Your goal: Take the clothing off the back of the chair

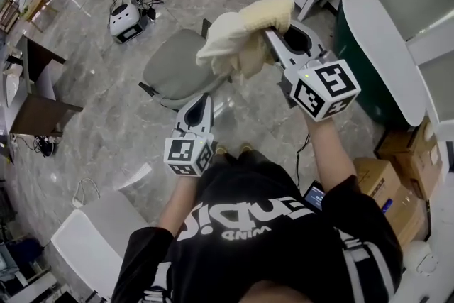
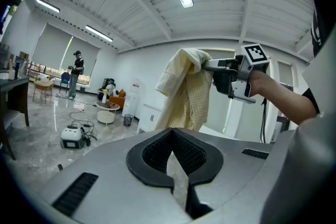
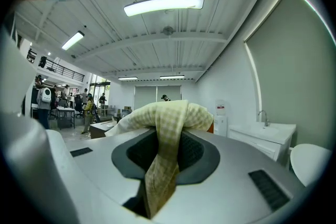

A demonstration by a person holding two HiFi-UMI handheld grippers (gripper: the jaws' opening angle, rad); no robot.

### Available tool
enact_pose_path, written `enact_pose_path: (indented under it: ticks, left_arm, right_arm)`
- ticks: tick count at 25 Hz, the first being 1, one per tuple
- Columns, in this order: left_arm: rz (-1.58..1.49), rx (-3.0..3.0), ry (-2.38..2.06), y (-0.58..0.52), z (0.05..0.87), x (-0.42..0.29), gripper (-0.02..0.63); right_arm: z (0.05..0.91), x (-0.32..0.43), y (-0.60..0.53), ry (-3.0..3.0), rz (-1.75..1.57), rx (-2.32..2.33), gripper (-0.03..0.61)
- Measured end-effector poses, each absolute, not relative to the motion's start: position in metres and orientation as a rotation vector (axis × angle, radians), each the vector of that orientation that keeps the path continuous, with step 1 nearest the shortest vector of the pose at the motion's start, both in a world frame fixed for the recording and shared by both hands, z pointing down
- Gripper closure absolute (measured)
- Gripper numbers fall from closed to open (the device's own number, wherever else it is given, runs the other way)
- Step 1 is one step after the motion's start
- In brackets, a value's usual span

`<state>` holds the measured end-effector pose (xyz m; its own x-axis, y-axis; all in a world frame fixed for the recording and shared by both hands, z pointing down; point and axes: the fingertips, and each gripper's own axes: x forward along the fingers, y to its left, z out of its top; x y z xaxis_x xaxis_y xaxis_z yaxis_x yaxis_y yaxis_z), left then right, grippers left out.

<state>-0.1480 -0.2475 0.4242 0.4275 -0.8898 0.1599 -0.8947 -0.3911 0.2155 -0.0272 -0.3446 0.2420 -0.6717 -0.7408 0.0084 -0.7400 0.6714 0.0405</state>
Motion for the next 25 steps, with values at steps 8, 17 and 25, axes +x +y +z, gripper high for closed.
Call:
enact_pose_path:
  ticks: [8,17,25]
  left_arm:
    - [0.018,2.452,-1.555,-0.252,0.418,-0.149,0.598]
    - [0.006,2.432,-1.646,-0.203,0.413,-0.129,0.598]
    - [0.054,2.419,-1.698,-0.131,0.41,-0.093,0.598]
  right_arm:
    - [0.244,-0.01,-0.316,-2.851,-0.049,1.308,0.491]
    - [0.248,0.015,-0.257,-2.892,-0.048,1.271,0.491]
    - [0.258,0.051,-0.191,-2.906,-0.011,1.23,0.491]
